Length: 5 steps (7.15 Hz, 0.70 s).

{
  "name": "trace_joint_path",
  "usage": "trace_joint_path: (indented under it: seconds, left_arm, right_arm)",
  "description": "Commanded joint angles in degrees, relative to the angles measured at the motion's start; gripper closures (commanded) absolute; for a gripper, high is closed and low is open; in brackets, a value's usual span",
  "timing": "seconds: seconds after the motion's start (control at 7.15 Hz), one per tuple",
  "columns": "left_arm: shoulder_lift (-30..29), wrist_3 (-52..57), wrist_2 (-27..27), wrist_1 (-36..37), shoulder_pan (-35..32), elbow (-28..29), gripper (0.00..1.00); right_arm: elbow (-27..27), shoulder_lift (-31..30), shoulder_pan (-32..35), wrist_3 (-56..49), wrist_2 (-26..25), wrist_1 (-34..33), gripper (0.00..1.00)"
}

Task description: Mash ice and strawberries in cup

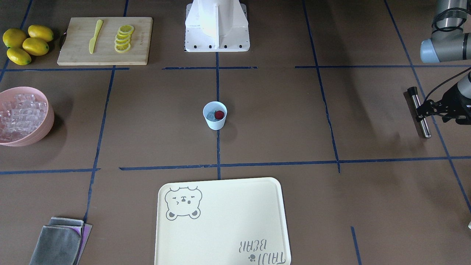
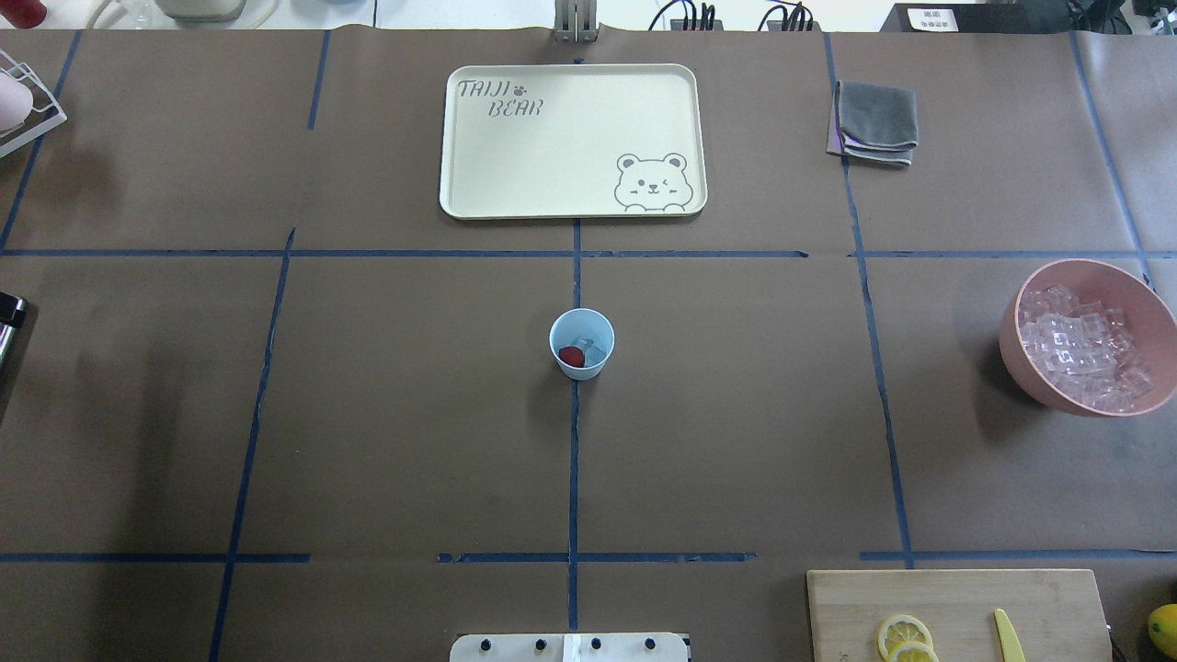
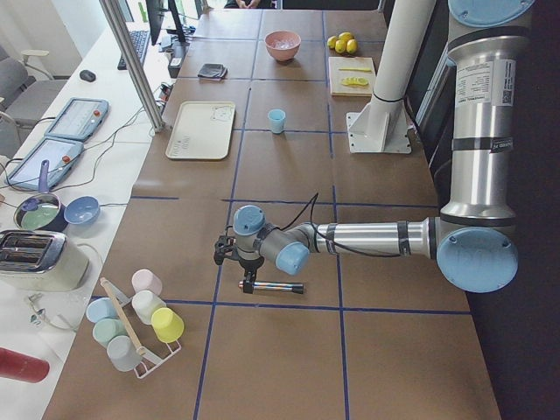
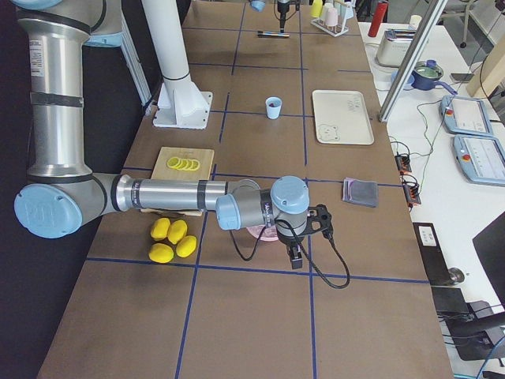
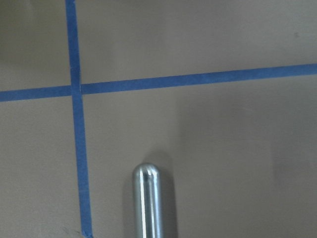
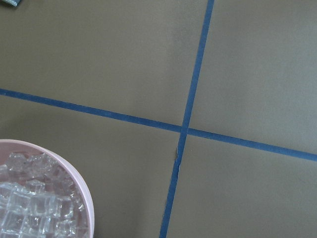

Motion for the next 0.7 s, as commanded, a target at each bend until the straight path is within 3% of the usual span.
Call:
trace_joint_path:
  seconds: [0.0,0.56]
  left_arm:
    - [-0.37,-7.01,0.08,-8.08,0.19,4.91,0.0]
    - [-0.98,-8.45,0.16,-10.07,0.37,6.35,0.0]
  right_arm:
    - [-0.19,0.26,0.0,0.0,-0.01,-0.01,0.0]
    - [-0.19,0.26,0.0,0.0,-0.01,-0.01,0.0]
